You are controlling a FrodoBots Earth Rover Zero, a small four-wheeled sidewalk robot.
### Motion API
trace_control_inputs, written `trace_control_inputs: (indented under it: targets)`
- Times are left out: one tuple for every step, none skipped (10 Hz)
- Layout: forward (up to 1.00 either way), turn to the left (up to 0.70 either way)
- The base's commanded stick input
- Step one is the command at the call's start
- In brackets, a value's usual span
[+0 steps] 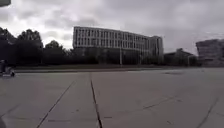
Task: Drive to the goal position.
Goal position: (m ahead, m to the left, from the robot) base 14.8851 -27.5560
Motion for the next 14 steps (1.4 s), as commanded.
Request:
trace_control_inputs:
  targets:
    - [0.7, -0.35]
    - [0.7, -0.35]
    - [0.7, -0.35]
    - [0.7, -0.35]
    - [0.7, -0.35]
    - [0.7, -0.35]
    - [0.7, -0.35]
    - [0.7, -0.35]
    - [0.7, -0.35]
    - [0.7, -0.35]
    - [0.7, -0.35]
    - [0.7, -0.35]
    - [0.7, -0.35]
    - [0.7, -0.35]
